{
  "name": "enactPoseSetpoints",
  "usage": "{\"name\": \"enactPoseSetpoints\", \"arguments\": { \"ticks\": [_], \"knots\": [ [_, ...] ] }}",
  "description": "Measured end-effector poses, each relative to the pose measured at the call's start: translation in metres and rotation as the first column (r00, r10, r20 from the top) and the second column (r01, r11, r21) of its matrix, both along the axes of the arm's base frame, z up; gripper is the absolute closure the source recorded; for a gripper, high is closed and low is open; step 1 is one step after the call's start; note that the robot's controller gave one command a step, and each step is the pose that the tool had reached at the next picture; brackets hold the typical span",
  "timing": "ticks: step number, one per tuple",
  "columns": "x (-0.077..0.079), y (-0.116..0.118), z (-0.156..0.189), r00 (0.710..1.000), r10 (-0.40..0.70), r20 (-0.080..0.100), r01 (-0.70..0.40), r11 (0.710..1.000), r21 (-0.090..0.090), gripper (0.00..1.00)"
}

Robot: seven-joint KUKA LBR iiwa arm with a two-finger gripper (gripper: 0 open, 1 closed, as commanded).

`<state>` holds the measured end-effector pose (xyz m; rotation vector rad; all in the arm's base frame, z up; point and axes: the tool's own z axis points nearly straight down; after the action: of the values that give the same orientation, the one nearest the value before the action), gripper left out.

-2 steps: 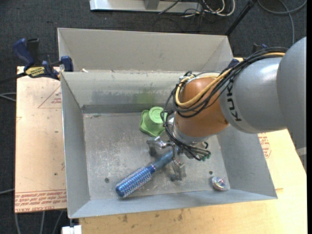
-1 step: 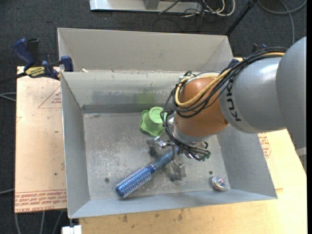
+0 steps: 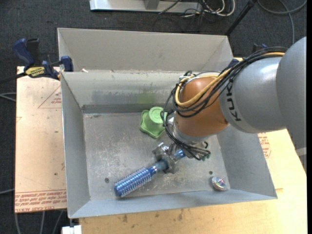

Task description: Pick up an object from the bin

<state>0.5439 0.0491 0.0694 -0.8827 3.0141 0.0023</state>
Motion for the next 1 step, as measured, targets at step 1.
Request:
{"name": "enactPoseSetpoints", "arguments": {
  "ticks": [1],
  "knots": [
    [0.0009,0.0008,0.0203,1.0,-0.002,0.003,0.002,1.0,0.001,1.0]
  ]
}}
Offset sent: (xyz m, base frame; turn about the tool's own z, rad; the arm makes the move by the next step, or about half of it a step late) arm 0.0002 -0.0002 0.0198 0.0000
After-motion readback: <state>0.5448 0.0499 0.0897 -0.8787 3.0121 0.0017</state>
